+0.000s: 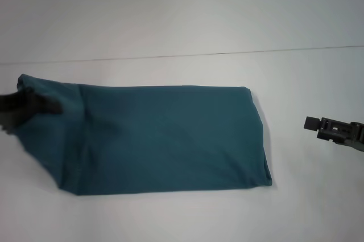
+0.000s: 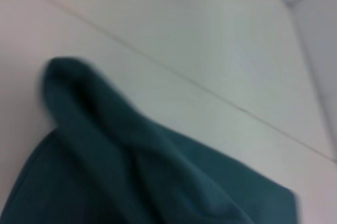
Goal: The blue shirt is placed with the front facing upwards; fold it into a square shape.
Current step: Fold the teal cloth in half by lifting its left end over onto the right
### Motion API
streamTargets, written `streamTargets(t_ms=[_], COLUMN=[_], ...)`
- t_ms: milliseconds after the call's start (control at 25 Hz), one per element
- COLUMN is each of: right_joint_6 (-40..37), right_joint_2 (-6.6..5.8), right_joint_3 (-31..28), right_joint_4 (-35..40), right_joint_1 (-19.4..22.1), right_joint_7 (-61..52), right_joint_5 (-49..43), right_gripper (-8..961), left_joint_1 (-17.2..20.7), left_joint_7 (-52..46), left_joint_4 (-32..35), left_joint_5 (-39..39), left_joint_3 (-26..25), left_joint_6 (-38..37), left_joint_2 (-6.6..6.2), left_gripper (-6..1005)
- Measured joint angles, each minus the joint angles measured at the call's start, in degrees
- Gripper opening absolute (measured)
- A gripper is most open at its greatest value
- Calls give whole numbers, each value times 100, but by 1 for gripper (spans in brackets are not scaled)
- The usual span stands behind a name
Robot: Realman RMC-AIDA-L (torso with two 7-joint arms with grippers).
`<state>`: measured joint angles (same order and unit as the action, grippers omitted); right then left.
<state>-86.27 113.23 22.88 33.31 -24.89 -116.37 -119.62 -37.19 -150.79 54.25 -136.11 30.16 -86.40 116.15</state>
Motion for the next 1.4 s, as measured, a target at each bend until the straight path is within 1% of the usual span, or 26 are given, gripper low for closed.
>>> streamTargets(t_ms=[160, 320, 400, 600, 800, 960, 1400], right_joint_6=[-6, -14, -17, -21, -22, -22, -21], right_joint_2=[12, 19, 22, 23, 18, 19, 23], right_joint_3=[0, 5, 6, 7, 16, 16, 22], right_joint_4=[-4, -7, -9, -48, -70, -70, -70], right_joint_1=[2, 2, 2, 2, 4, 17, 60], right_joint_7=[16, 18, 18, 30, 36, 36, 36], right_joint_5=[0, 0, 0, 1, 1, -1, -14], right_gripper=[946, 946, 946, 946, 946, 946, 946], left_joint_1=[-193, -424, -606, -912, -1217, -1320, -1483], left_joint_7=[51, 52, 29, 17, 11, 9, 9], left_joint_4=[24, 9, -39, -261, -678, -883, -1147], left_joint_5=[348, 522, 537, 543, 528, 505, 507], left_joint_3=[103, 404, 637, 957, 1454, 1780, 2203], left_joint_6=[-174, -128, -42, 174, 517, 930, 1403], left_joint_2=[116, 222, 275, 323, 388, 498, 746], left_gripper=[89, 89, 90, 90, 90, 90, 89])
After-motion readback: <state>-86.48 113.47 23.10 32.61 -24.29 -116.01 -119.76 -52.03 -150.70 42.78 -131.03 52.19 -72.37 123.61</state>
